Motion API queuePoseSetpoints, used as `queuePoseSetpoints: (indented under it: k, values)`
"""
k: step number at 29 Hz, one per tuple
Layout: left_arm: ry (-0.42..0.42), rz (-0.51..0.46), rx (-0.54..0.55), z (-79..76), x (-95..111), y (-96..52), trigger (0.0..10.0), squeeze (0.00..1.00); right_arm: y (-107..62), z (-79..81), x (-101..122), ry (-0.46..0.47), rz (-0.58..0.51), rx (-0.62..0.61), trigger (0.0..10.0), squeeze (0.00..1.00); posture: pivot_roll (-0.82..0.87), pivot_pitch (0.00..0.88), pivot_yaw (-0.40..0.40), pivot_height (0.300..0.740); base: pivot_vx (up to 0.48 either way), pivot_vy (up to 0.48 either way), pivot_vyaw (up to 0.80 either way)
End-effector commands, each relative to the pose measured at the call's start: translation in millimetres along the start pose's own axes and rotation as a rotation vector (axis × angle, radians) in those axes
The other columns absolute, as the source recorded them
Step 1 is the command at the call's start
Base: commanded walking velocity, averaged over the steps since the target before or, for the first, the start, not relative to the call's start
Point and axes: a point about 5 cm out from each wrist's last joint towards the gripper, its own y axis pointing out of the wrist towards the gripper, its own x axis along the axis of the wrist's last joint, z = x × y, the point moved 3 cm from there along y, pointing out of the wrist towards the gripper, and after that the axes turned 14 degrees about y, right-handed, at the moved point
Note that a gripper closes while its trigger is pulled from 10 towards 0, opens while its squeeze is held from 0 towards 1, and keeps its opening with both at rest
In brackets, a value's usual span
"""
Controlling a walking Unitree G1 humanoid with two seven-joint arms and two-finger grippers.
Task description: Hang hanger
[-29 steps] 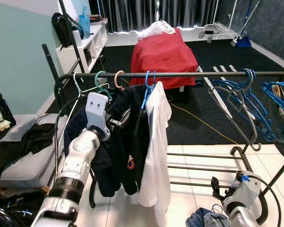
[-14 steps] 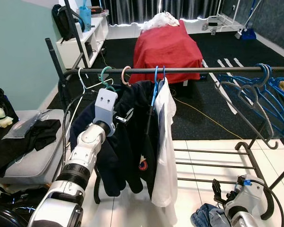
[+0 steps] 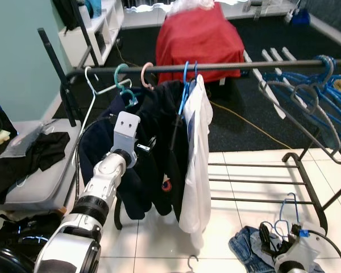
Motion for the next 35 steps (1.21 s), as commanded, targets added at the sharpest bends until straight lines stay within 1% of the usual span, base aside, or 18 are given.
queuePoseSetpoints:
  k: [1, 4, 6, 7, 9, 10, 15, 18, 20, 22, 23, 24, 25, 26, 27, 28, 33, 35]
  values:
    - [0.019, 0.015, 0.021, 8.7, -5, -1.6, 10.0, 0.00, -7.0, 0.2, -7, 0.022, 0.012, -0.003, 10.0, 0.00, -0.30, 0.199, 0.107, 0.710, 0.000, 0.000, 0.00]
    - [0.026, 0.004, 0.031, 10.6, -2, 0.0, 10.0, 0.00, -12.3, -1.0, -8, 0.024, 0.011, -0.002, 10.0, 0.00, -0.31, 0.207, 0.110, 0.710, 0.000, 0.000, 0.00]
    - [-0.013, -0.086, 0.052, 18.0, 19, 4.6, 10.0, 0.00, -19.1, -2.7, -8, 0.026, 0.011, -0.002, 10.0, 0.00, -0.31, 0.222, 0.111, 0.710, 0.000, 0.000, 0.00]
    - [-0.013, -0.086, 0.052, 18.0, 19, 4.6, 10.0, 0.00, -19.1, -2.7, -8, 0.026, 0.011, -0.002, 10.0, 0.00, -0.31, 0.222, 0.111, 0.710, 0.000, 0.000, 0.00]
    - [-0.077, -0.186, 0.054, 24.6, 39, 6.5, 10.0, 0.00, -24.0, -3.6, -7, 0.028, 0.011, -0.002, 10.0, 0.00, -0.31, 0.228, 0.109, 0.710, 0.000, 0.000, 0.00]
    - [-0.077, -0.186, 0.054, 24.6, 39, 6.5, 10.0, 0.00, -24.0, -3.6, -7, 0.028, 0.011, -0.002, 10.0, 0.00, -0.31, 0.228, 0.109, 0.710, 0.000, 0.000, 0.00]
    - [-0.097, -0.260, 0.041, 29.6, 53, 5.0, 10.0, 0.00, -29.2, -2.5, -5, 0.029, 0.008, 0.000, 10.0, 0.00, -0.30, 0.240, 0.109, 0.710, 0.000, 0.000, 0.00]
    - [-0.086, -0.245, 0.046, 32.6, 49, 4.4, 10.0, 0.00, -32.8, -0.1, -3, 0.030, 0.004, 0.002, 10.0, 0.00, -0.30, 0.243, 0.109, 0.710, 0.000, 0.000, 0.00]
    - [-0.030, -0.170, 0.030, 29.0, 34, 3.7, 10.0, 0.00, -35.8, 1.8, -1, 0.031, 0.002, 0.003, 10.0, 0.00, -0.31, 0.248, 0.110, 0.710, 0.000, 0.000, 0.00]
    - [-0.030, -0.170, 0.030, 29.0, 34, 3.7, 10.0, 0.00, -35.8, 1.8, -1, 0.031, 0.002, 0.003, 10.0, 0.00, -0.31, 0.248, 0.110, 0.710, 0.000, 0.000, 0.00]
    - [0.008, -0.105, 0.021, 25.6, 20, 2.5, 10.0, 0.00, -37.4, 3.2, 0, 0.032, 0.001, 0.003, 10.0, 0.00, -0.30, 0.249, 0.109, 0.710, 0.000, 0.000, 0.00]
    - [0.008, -0.105, 0.021, 25.6, 20, 2.5, 10.0, 0.00, -37.4, 3.2, 0, 0.032, 0.001, 0.003, 10.0, 0.00, -0.30, 0.249, 0.109, 0.710, 0.000, 0.000, 0.00]
    - [0.069, -0.024, 0.014, 22.7, 2, -0.6, 10.0, 0.00, -38.9, 4.9, 1, 0.033, -0.002, 0.004, 10.0, 0.00, -0.30, 0.248, 0.110, 0.710, 0.000, 0.000, 0.00]
    - [0.069, -0.024, 0.014, 22.7, 2, -0.6, 10.0, 0.00, -38.9, 4.9, 1, 0.033, -0.002, 0.004, 10.0, 0.00, -0.30, 0.248, 0.110, 0.710, 0.000, 0.000, 0.00]
    - [0.108, 0.054, 0.025, 22.9, -15, -5.6, 10.0, 0.00, -41.3, 7.1, 3, 0.034, -0.003, 0.005, 10.0, 0.00, -0.31, 0.248, 0.111, 0.710, 0.000, 0.000, 0.00]
    - [0.118, 0.101, 0.035, 23.7, -27, -9.9, 10.0, 0.00, -42.9, 8.6, 4, 0.035, -0.004, 0.005, 10.0, 0.00, -0.31, 0.248, 0.111, 0.710, 0.000, 0.000, 0.00]
    - [0.114, 0.135, 0.050, 25.5, -35, -14.2, 10.0, 0.00, -44.6, 9.8, 5, 0.036, 0.000, 0.003, 10.0, 0.00, -0.31, 0.244, 0.111, 0.710, 0.000, 0.000, 0.00]
    - [0.107, 0.136, 0.055, 26.4, -35, -14.4, 0.0, 0.00, -43.1, 9.3, 5, 0.036, 0.003, 0.000, 10.0, 0.00, -0.31, 0.233, 0.112, 0.710, 0.000, 0.000, 0.00]
